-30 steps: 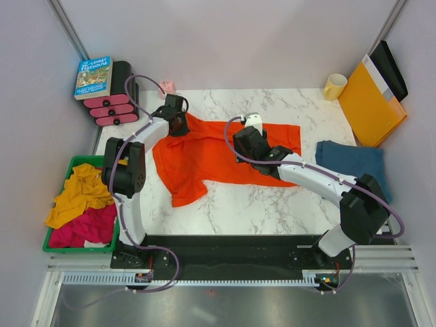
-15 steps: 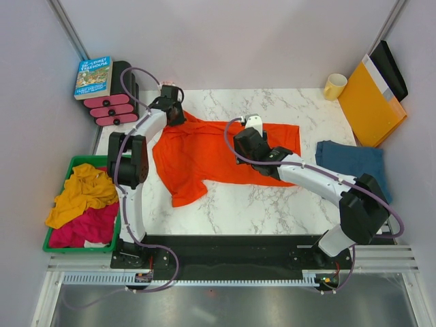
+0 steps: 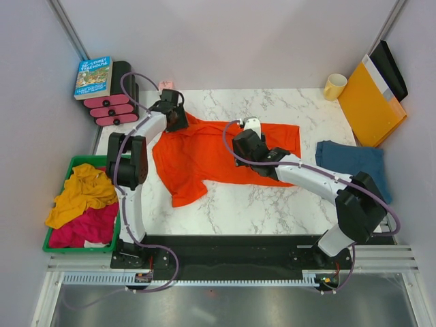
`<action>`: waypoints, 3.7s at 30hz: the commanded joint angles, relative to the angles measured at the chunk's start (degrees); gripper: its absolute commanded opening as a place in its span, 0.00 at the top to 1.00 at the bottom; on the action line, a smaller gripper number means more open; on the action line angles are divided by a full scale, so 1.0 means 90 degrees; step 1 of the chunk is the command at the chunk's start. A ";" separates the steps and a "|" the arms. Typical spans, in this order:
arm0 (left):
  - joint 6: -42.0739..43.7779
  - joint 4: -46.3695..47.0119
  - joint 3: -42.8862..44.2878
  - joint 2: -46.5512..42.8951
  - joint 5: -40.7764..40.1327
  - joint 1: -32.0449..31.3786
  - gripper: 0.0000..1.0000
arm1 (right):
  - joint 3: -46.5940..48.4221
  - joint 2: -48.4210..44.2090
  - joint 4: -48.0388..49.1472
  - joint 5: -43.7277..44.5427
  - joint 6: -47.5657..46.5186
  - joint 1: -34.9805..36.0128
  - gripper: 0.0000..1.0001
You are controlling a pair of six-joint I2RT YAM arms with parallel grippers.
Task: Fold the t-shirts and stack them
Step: Fold the flattened tshirt in 1/3 of the way
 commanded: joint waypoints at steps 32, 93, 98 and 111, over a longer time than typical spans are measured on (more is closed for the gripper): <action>-0.0020 0.0461 0.0012 -0.0028 -0.0217 -0.0396 0.53 | -0.0227 0.0062 0.0340 -0.0073 0.0036 0.0005 0.30; -0.0440 0.0588 -0.0535 -0.0145 -0.0422 -0.0846 0.57 | -0.0755 -0.0280 0.0428 -0.0201 0.0280 0.0014 0.30; -0.0401 0.0412 -0.0349 0.0020 -0.0520 -0.0797 0.58 | -0.0735 -0.0241 0.0418 -0.0181 0.0271 0.0024 0.30; -0.0401 0.0353 -0.0407 0.0089 -0.0569 -0.0767 0.80 | -0.0754 -0.0212 0.0428 -0.0181 0.0241 0.0014 0.30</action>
